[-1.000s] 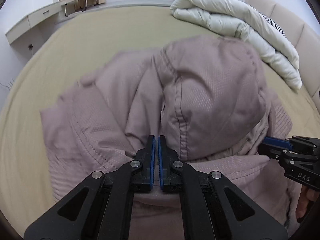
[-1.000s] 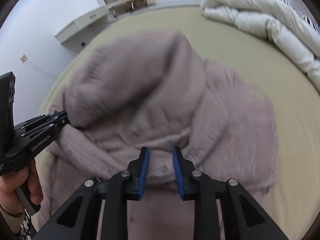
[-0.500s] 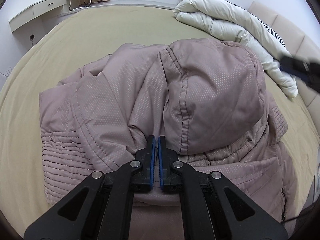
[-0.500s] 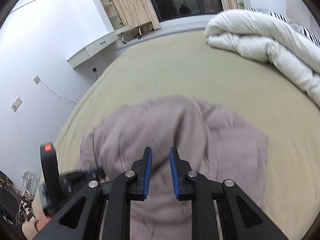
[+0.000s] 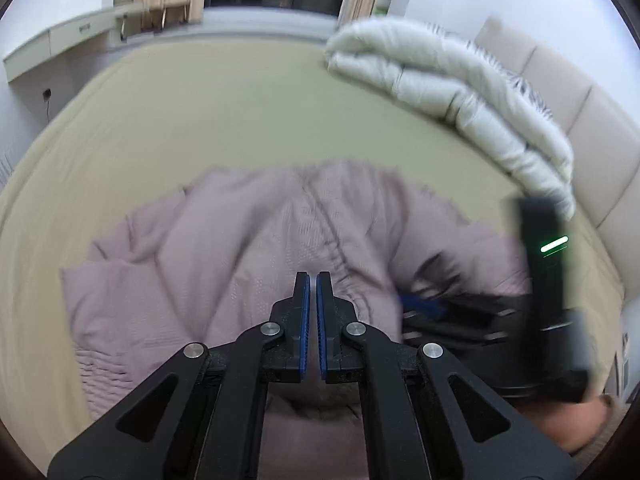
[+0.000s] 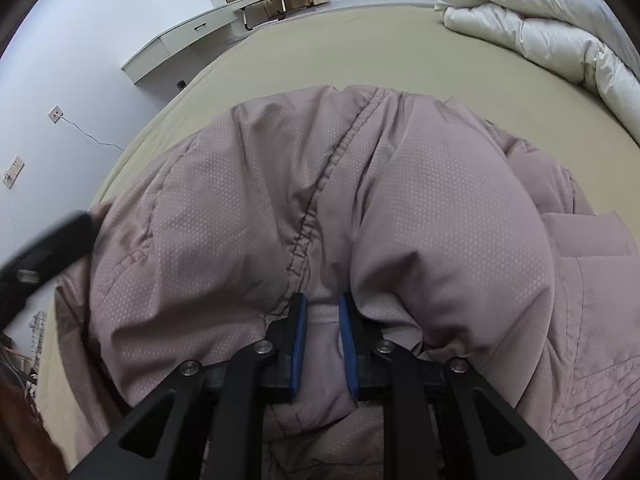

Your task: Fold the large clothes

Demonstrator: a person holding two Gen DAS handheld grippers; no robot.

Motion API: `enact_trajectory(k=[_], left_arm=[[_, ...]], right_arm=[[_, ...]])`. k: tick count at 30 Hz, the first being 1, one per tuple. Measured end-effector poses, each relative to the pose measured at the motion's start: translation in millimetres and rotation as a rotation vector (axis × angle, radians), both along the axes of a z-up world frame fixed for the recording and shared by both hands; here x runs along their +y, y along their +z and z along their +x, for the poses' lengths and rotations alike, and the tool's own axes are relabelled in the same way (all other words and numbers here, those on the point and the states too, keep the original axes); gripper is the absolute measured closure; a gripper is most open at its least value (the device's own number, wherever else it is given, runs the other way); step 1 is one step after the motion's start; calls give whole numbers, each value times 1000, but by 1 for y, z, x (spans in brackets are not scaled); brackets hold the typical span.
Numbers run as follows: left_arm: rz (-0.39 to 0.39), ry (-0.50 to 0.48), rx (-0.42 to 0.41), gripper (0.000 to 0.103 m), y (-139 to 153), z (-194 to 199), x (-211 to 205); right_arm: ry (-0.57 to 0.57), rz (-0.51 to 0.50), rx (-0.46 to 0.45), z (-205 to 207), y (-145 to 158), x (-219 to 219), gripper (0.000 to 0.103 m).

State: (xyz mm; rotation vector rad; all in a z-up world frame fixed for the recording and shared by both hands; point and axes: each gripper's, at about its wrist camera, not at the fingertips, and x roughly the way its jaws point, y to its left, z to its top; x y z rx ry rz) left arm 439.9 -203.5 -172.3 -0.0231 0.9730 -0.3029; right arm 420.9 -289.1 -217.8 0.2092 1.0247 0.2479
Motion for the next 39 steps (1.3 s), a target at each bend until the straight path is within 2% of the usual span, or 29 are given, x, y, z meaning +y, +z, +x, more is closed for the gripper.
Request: enact_trajectory(k=[2,3,6,8,10,13,15,17,19,21,22,23,25,27,30,34,39], left_arm=[[35,10,58,101,-23,11,1],[52,4,87,101,-34,14,1],[67,2,79,101,-49,14,4],[61,12,80,101,-54,15,6],[68,14,79,101,-58,18,5],[91,0,77,101,-65,23,3],[86,0,86,101,-70,25,3],[77,4,93,101,-76,25,4],[74,4,93,101,-78,24,5],[72,3,89,101,-78,23,7],[69,4,85,101,-79,22,7],[68,6,81,101,-80,22,6],[57,13,64,101,-80,15,12],[50,14,52,101,-81,11,13],[47,13,46,101,-82,9,14],[41,8,39,101,-86,3,16],[39,9,27,101,-88,0,18]], right_arm=[[-22,24,3,-2,12,-13,83],[-45,24,-32,-5,23,-22,83],[-112,-26,-135,-9,48,-45,83],[-122,-35,-152,-5,53,-50,83],[-122,-56,-139,5,47,-50,83],[-110,-113,-90,13,17,-52,83],[-109,-98,-105,12,-1,-57,83],[-106,-104,-124,9,-3,-58,83],[-81,-127,-104,9,-3,-53,83],[-57,-120,-38,16,12,-57,83],[-87,-79,-44,16,28,-63,82],[-116,-34,-88,21,42,-73,82],[-152,2,-177,26,72,-80,73],[-115,15,-177,48,84,-72,70],[-71,-35,-114,85,68,-51,70],[-19,-137,14,113,5,-29,70],[-45,-91,-22,110,-10,-34,71]])
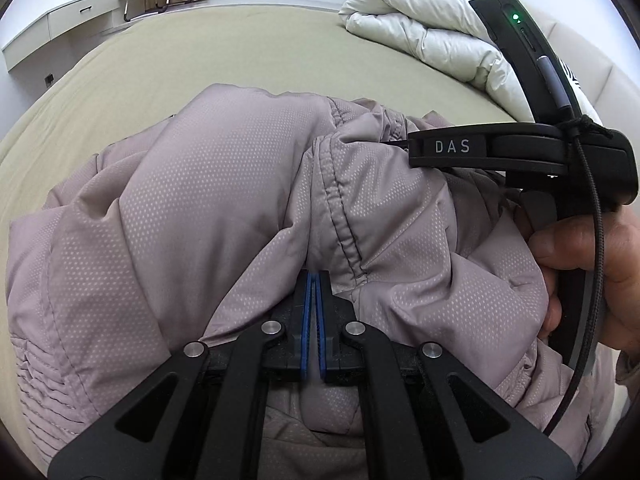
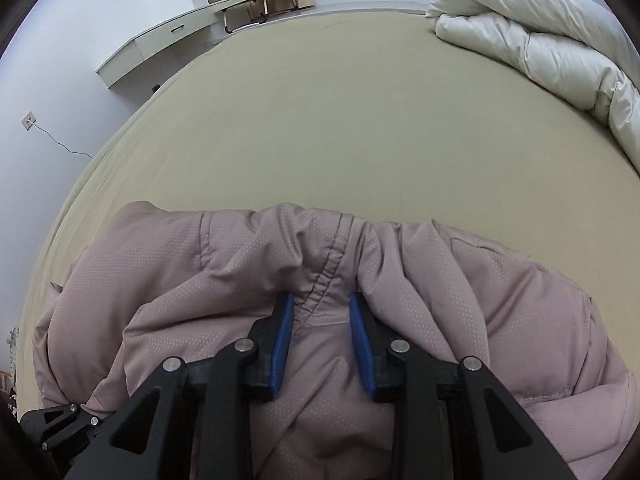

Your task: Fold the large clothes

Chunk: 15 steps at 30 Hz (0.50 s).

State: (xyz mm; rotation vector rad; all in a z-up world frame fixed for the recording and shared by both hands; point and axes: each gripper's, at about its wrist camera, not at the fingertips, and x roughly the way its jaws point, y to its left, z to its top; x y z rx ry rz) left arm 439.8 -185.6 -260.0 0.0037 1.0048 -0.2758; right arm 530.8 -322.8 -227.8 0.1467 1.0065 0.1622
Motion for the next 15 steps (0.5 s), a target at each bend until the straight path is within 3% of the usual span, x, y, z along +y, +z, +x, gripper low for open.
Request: enact_trajectory(k=[4,7,9,12,15], left_arm=[[-16,0,5,101,1,-1,4],[-23,0,3,101,1,-1,6],[-23,0,1,101,2,-2,8],[-17,-1,3,101,3,-2,8],[-7,4,14,101,5,-1,5]], right_arm=[[-16,-8,20,-5,22,-3,71],[-68,98,-91,-46,60,-20,71],[-42,69,-137,-76,73,-21,71],[-4,-30,-58,-95,37,-18,68],[55,-104,-167,-111,2,-13,66]])
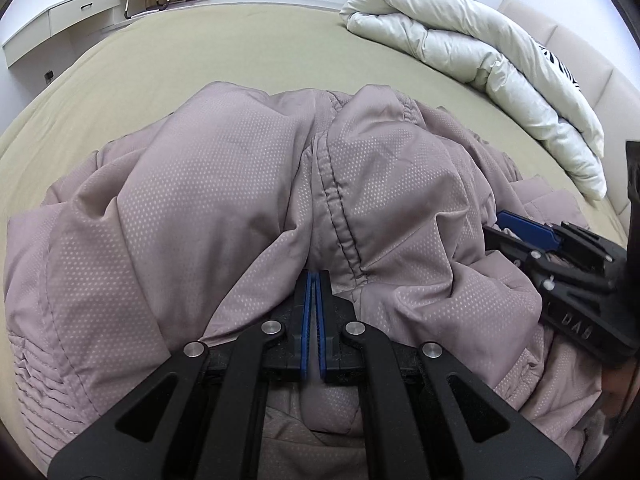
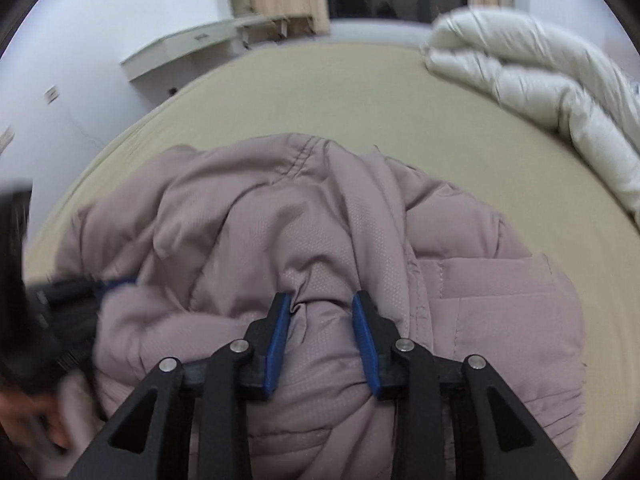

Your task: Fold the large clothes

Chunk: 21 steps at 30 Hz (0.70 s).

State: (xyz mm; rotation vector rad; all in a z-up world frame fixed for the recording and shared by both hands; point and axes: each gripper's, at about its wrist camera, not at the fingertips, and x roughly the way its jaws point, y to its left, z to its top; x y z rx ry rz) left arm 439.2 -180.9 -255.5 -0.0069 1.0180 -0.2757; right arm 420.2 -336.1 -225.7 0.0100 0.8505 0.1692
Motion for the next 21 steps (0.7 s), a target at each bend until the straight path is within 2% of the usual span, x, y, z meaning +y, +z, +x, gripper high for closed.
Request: enact_trajectory(k=[2,4,5,7,9,11,14,15,16,19,20,21], left_arm=[[-25,10,21,101,7,1,4],[-55,34,31,101,21,-5,10],[-64,49,13,101,30,-11,13],[-86,63,-57,101,52,-31,18],[-83,48,-78,101,57,-44,13],[-47,28,-37,101,43,-42,5],[-65,48,8,101,25,-34,8],[-64,48,10,101,27,-34,8],[-61,44,11,101,32,-35,8],[-84,51,-38,101,57,-54,21],[-96,65,-66,101,68,-63,29],[-112,91,-107,101,79,-75,41]], right_arm=[[-4,-15,1,-1,2,3,65],[-46,12,46,5,20,-5,68],[-69,31,31,-4,33,-8,68],[-59,65,-55,-23,63,-9,68],[-16,71,-68,-37,72,1,68],[44,47,-31,-39,58,19,68],[66,21,112,-28,5,37,66],[73,15,76,-29,-4,37,67],[77,18,62,-31,-5,37,67],[32,52,97,-31,12,29,67],[8,65,81,-37,22,25,65],[-13,76,37,-46,35,19,59]])
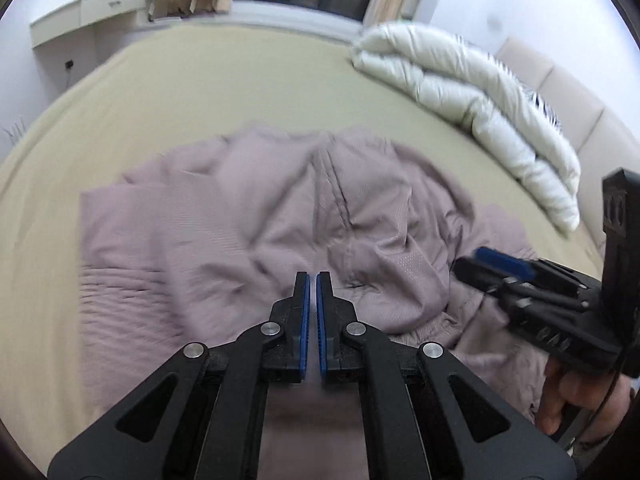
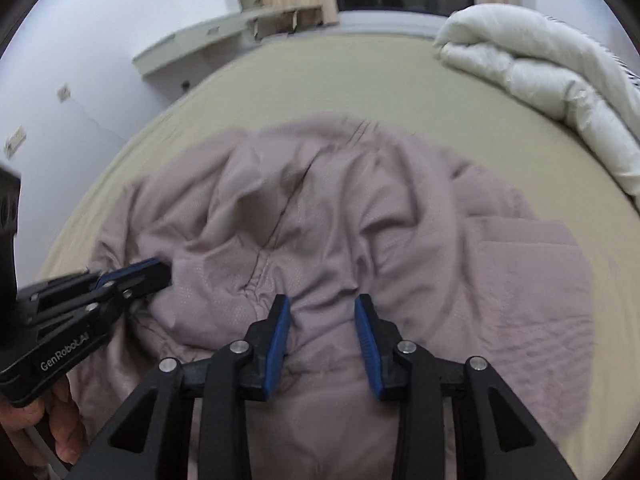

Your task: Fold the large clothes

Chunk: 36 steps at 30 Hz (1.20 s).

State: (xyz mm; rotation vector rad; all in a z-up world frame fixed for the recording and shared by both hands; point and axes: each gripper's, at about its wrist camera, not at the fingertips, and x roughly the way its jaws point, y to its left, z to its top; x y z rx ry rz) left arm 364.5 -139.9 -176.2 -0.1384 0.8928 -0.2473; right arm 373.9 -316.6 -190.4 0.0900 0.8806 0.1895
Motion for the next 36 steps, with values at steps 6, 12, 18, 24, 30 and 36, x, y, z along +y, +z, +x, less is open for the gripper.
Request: enact_trajectory(k=[6,12,18,24,30,36], left_arm=[[52,206,61,101,-16,-21,76],[40,216,127,101,-62,-14,92],[5,179,185,101,-74,-1,103],[82,195,73,101,-26,-32,95],[83,188,141,101,-60,-13,94],[79,173,144,101,-66,-14,96]], right_arm=[[-151,95,-183,-61,37,-49,48],[-279,157,-55,-66,-1,-93,60],[-266,171,-29,-69,-10,-101,69],[-391,224,-125,-81,10,-137,69],[-433,236,-120,-66,11,-161,69],[-362,227,64,-27,-55,-158,69]])
